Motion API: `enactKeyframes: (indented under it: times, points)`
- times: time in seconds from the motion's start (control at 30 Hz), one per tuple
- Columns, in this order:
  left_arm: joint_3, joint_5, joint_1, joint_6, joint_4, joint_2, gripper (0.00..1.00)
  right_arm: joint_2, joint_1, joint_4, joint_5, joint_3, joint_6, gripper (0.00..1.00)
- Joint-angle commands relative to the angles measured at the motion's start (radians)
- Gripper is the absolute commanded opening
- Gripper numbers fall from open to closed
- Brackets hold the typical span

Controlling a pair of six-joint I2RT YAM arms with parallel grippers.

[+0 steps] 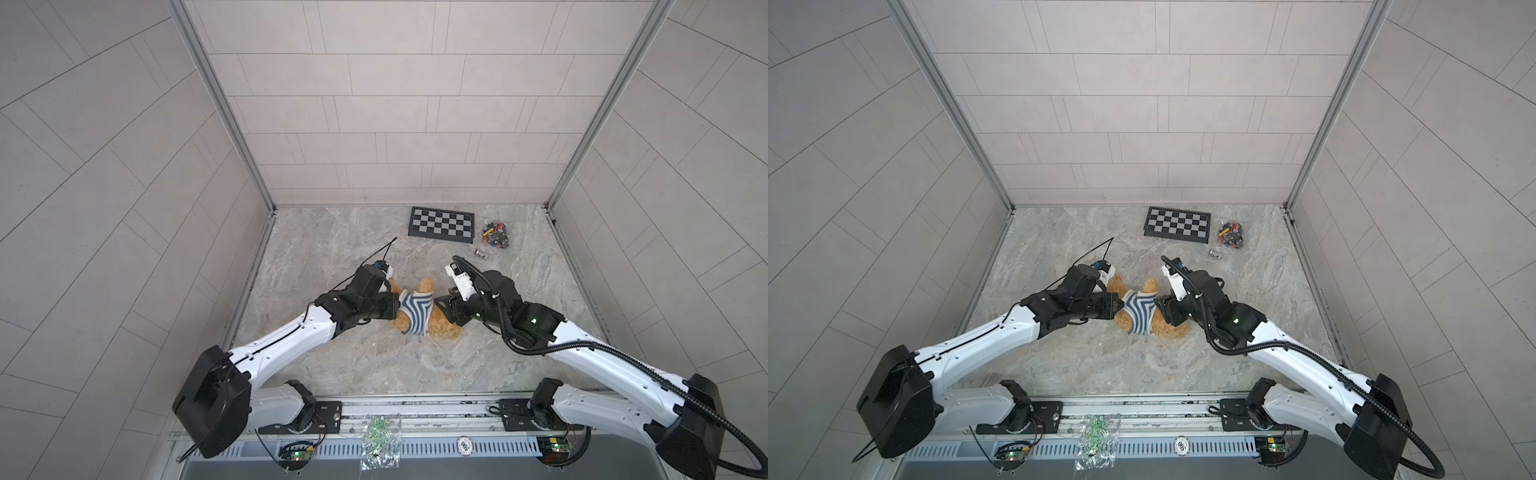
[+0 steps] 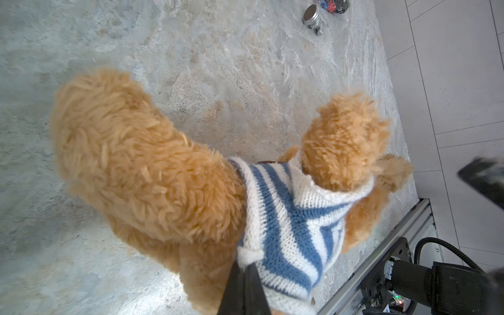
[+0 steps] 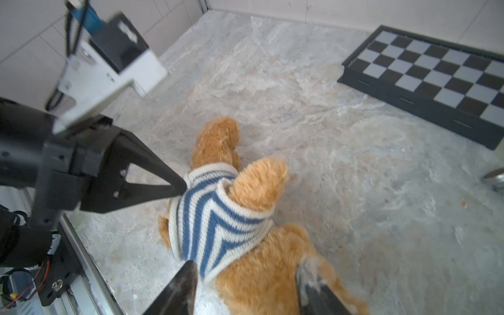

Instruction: Dress the teddy bear

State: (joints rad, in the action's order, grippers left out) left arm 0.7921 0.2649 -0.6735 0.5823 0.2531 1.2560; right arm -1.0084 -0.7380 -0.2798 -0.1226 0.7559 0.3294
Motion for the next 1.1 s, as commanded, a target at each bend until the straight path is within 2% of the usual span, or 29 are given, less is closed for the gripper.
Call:
enactKeyframes:
  times: [0.0,0.4,0.77,0.93,1.07]
  points:
    - [0.027,-0.02,0.012,-0.025,-0.005,0.018,0.0,0.021,-0.004,-0.1,0.053,-0.029,-0.003,0.64]
    - [0.055,-0.026,0.014,-0.03,-0.024,0.062,0.0,-0.109,-0.007,0.011,0.053,-0.084,0.019,0.68]
    - [0.059,-0.023,0.012,-0.015,-0.049,0.087,0.0,-0.207,-0.006,0.119,0.066,-0.107,0.035,0.66]
    - [0.059,-0.027,0.012,-0.015,-0.048,0.085,0.0,-0.22,-0.006,0.122,0.067,-0.108,0.046,0.59]
    - [0.058,-0.027,0.012,-0.016,-0.051,0.085,0.0,-0.221,-0.006,0.123,0.08,-0.119,0.048,0.44]
